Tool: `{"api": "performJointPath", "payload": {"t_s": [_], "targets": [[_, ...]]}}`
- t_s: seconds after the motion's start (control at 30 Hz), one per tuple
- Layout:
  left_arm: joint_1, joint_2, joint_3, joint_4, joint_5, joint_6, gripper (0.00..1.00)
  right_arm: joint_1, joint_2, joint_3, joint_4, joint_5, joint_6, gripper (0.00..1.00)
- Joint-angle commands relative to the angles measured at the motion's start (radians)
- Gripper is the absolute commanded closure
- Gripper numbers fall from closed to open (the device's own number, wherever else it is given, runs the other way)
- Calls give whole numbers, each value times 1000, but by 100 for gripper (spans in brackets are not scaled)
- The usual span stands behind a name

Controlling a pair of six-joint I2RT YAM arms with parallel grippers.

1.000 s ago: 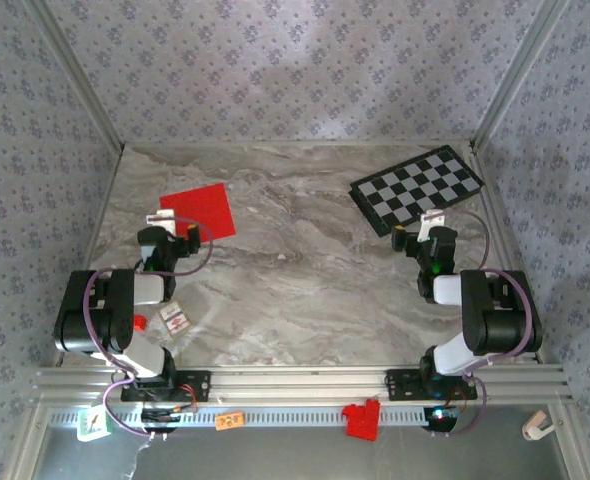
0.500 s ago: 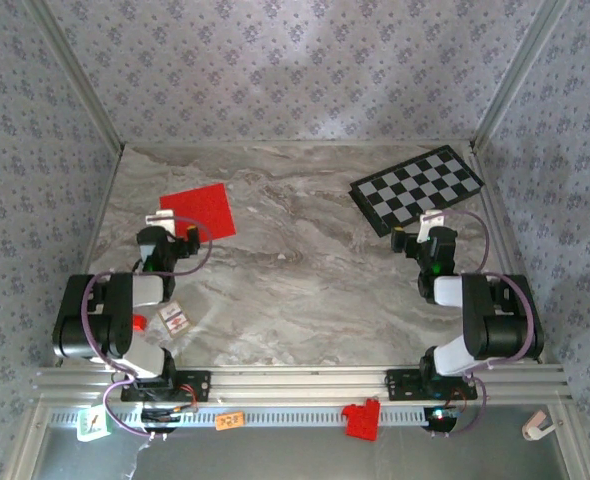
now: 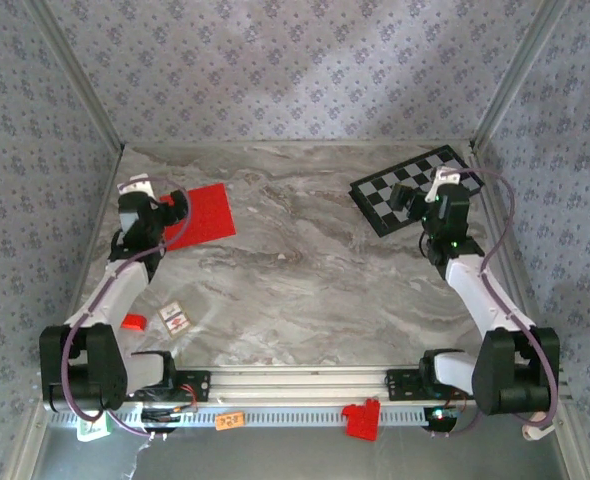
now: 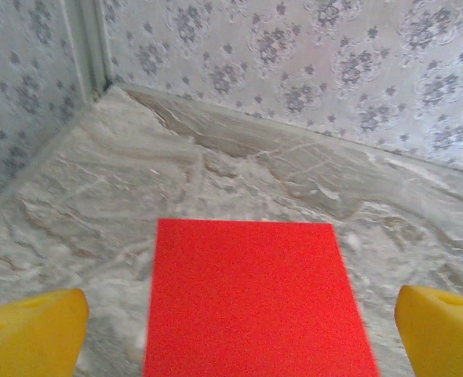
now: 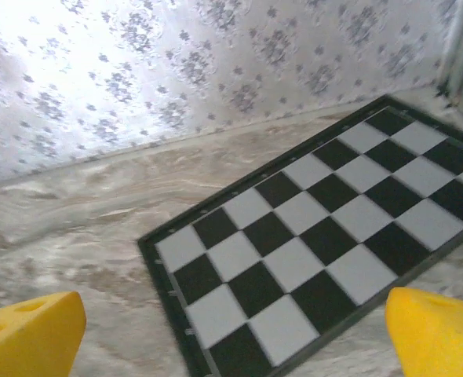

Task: Fold a paper plane with a square sheet of paper (pick it up from the middle)
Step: Move the square sheet of paper to the center of the table.

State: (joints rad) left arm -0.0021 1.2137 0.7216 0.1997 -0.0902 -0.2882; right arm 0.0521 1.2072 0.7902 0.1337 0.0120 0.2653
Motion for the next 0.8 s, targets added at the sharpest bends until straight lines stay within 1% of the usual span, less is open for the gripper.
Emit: {"api": "performJointPath", "payload": {"t_s": [0.0, 0.1, 0.27, 0.4, 0.53, 0.77], "targets": [[-5, 18, 52, -146, 57, -158, 0, 20, 66, 98, -249, -63, 217, 0], [-3, 53, 64, -149, 107, -242, 0, 32, 139, 178, -328, -134, 288, 0], [0, 168, 117, -186, 213, -300, 0, 69, 214, 219, -320, -214, 326, 0], [22, 249, 158, -240, 264, -337, 0, 109, 248, 219, -293, -231, 348, 0], [49, 332, 194, -236, 350, -346, 0, 144, 267, 219, -269, -226, 347, 0], [63, 552, 404, -320, 413, -313, 0, 196, 311, 255, -260, -230, 353, 0]]}}
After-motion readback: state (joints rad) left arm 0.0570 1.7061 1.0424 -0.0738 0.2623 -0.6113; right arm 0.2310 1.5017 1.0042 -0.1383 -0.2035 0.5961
